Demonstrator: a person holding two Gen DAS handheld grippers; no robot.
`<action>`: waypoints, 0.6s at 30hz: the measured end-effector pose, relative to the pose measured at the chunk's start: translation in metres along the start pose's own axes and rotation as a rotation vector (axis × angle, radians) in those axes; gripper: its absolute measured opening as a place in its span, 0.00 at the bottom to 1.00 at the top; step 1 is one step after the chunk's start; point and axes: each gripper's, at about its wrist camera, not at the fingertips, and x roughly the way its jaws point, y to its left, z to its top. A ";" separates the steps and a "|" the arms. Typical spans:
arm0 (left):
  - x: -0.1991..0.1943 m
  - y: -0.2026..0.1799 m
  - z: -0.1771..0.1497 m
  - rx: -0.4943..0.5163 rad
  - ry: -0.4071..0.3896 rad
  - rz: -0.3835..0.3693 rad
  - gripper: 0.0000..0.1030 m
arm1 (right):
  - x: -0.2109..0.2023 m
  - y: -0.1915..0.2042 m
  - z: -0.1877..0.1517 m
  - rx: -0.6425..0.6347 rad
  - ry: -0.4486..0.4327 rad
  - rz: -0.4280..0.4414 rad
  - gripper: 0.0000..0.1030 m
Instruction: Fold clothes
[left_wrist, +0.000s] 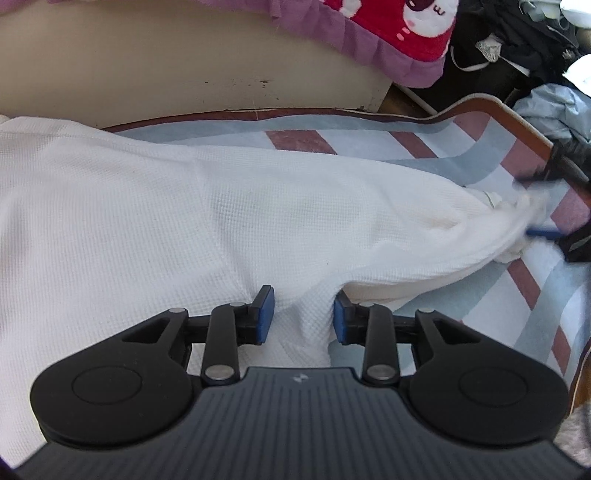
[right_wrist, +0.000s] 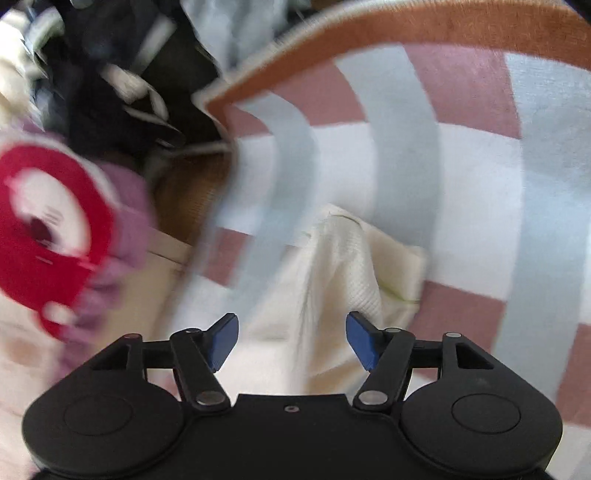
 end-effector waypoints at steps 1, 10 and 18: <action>0.001 0.000 0.001 -0.006 -0.004 0.004 0.31 | 0.012 -0.003 0.000 0.002 0.000 -0.013 0.68; -0.012 -0.004 0.000 -0.033 -0.063 0.044 0.31 | -0.027 -0.018 0.016 -0.088 -0.340 0.378 0.16; -0.014 -0.001 0.001 -0.014 -0.022 0.019 0.48 | -0.001 -0.051 0.018 -0.128 -0.326 0.051 0.23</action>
